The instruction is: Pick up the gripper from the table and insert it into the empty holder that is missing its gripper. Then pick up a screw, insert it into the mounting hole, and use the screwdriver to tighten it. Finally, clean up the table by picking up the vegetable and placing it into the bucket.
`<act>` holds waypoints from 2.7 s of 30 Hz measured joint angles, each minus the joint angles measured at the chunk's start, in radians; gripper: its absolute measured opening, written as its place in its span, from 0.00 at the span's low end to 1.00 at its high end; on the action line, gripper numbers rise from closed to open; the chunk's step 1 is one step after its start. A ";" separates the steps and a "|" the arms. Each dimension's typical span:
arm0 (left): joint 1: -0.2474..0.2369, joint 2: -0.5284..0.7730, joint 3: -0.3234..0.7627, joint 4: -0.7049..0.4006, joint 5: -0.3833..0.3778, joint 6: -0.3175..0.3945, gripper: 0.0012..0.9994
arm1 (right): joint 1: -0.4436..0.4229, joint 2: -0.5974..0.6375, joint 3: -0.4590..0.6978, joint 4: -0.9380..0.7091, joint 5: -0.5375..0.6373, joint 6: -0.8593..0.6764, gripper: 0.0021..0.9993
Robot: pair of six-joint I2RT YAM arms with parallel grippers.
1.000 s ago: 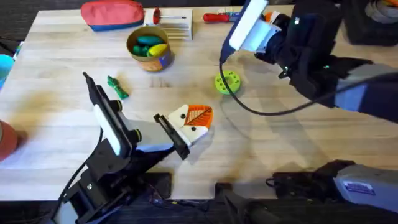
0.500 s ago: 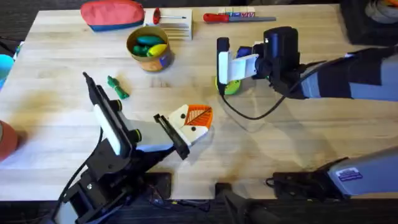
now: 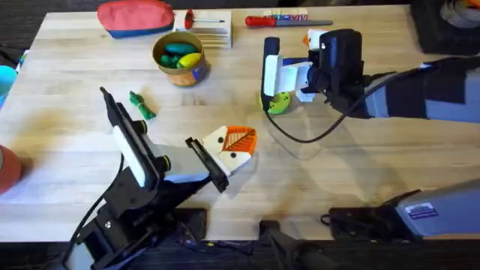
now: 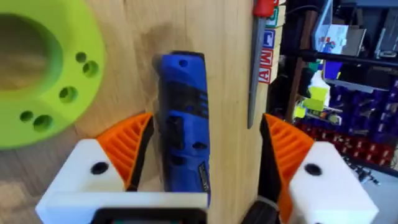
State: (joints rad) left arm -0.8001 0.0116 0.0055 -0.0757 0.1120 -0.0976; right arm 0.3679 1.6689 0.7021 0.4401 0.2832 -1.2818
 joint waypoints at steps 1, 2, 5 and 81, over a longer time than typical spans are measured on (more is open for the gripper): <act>0.000 0.000 0.000 0.000 0.000 0.000 0.01 | 0.000 -0.001 0.000 -0.003 0.000 0.016 0.99; 0.000 0.000 0.000 0.000 0.000 0.000 0.01 | 0.000 -0.001 0.000 -0.004 0.000 0.032 1.00; 0.000 0.000 0.000 0.000 0.000 0.000 0.01 | 0.000 -0.012 0.000 -0.015 0.000 0.099 0.99; 0.373 0.839 1.046 -0.920 -0.593 -0.334 1.00 | 0.171 -0.690 0.000 -0.575 0.068 1.069 0.99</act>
State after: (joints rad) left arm -0.4273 0.8508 1.0519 -0.9958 -0.4813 -0.4319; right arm 0.5385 0.9792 0.7021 -0.1349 0.3515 -0.2127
